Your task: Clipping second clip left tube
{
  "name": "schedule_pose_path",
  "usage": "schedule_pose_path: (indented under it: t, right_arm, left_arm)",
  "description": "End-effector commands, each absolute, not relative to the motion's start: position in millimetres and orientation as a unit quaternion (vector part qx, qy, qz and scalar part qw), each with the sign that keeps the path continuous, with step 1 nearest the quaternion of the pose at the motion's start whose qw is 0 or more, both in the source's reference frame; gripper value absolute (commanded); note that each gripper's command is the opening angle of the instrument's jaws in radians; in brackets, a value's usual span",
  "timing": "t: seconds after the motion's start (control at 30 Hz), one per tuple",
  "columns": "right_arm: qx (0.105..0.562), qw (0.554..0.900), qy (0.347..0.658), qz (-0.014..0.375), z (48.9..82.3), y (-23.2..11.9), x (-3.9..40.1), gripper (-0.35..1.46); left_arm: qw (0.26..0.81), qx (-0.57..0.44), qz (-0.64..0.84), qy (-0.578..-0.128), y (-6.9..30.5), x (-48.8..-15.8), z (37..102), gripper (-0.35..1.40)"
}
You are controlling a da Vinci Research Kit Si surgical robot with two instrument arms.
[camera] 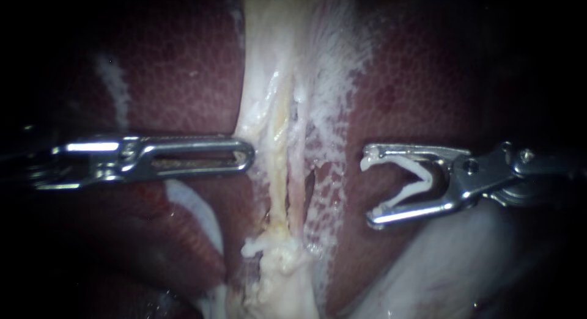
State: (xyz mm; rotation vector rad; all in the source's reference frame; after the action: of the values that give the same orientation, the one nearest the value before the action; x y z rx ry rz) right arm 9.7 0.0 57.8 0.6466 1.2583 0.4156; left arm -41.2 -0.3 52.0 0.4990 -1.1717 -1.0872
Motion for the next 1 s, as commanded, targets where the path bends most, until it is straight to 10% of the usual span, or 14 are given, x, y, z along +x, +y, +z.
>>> schedule_pose_path:
  t: [0.03, 1.0]
  right_arm:
    - [0.298, 0.742, 0.571, 0.188, 58.1, -0.2, 10.1, 0.58]
    - [0.344, 0.745, 0.543, 0.179, 67.0, -4.8, 19.9, 0.57]
  left_arm:
    - [0.666, 0.221, -0.484, -0.523, -0.2, -41.1, 51.7, -0.35]
    - [0.655, 0.218, -0.486, -0.535, -0.3, -40.4, 47.7, -0.35]
